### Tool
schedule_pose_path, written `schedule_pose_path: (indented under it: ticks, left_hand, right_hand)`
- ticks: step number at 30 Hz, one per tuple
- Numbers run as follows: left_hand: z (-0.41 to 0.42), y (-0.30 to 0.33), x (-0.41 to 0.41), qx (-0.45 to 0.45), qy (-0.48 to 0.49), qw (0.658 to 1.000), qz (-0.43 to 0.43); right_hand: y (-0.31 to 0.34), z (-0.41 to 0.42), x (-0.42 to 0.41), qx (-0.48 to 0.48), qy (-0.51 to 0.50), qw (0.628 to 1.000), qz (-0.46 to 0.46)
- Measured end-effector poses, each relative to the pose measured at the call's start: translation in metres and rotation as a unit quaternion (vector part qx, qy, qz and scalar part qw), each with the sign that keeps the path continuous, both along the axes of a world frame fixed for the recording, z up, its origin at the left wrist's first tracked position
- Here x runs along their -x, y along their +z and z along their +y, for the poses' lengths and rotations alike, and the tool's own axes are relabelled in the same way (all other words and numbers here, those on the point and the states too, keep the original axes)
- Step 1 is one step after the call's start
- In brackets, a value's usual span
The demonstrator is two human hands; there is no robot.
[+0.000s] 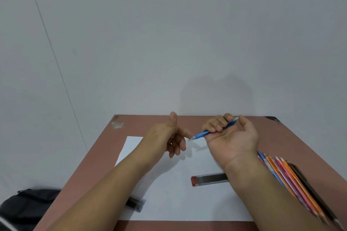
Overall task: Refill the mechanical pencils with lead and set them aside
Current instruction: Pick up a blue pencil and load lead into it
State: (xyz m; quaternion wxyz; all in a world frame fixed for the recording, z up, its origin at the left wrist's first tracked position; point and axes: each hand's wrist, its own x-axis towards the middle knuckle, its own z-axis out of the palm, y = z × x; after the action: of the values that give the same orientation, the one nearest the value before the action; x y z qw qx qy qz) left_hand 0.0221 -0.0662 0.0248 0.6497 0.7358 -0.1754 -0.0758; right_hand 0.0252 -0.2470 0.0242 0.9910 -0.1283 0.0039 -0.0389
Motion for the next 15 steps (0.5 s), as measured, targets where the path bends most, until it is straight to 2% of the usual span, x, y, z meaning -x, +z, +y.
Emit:
schedule_pose_path:
  ticks: [7,15]
  left_hand:
    - [0.0008,0.0008,-0.0007,0.025,-0.011,1.0,0.013]
    - [0.0015,0.001,-0.0001,0.009,-0.017,1.0,0.004]
  right_hand:
    - [-0.0002,-0.0002,0.0001,-0.002,-0.005,1.0,-0.008]
    - [0.0012,0.0009,0.002,-0.011,-0.009,1.0,-0.014]
